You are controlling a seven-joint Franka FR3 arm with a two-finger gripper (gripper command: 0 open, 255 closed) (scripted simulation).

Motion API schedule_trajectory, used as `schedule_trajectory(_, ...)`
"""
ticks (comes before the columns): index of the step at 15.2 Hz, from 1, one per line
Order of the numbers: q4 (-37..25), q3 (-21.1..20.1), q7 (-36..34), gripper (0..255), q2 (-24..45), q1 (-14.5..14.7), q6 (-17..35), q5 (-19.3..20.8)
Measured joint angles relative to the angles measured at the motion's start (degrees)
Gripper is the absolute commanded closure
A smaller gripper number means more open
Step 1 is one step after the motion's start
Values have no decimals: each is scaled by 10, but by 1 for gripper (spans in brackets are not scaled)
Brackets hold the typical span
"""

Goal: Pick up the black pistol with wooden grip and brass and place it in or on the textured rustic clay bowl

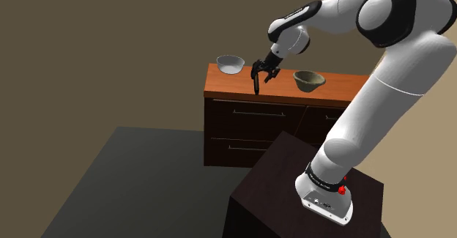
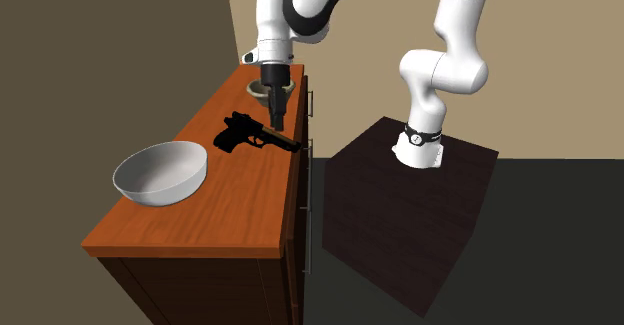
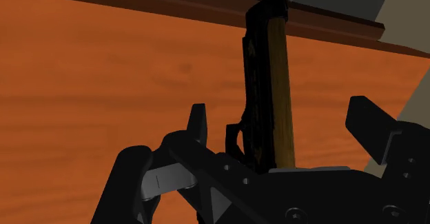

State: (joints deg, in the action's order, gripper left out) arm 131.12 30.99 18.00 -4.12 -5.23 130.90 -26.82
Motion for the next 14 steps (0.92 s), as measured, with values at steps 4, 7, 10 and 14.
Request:
schedule_trajectory(4,6,-3,19,0,25,6,24,-30)
schedule_trajectory(7,7,-4,25,0,33,8,30,-39)
schedule_trajectory(10,7,-4,26,0,35,8,31,-40)
schedule_trajectory(14,7,-4,26,255,34,8,31,-40)
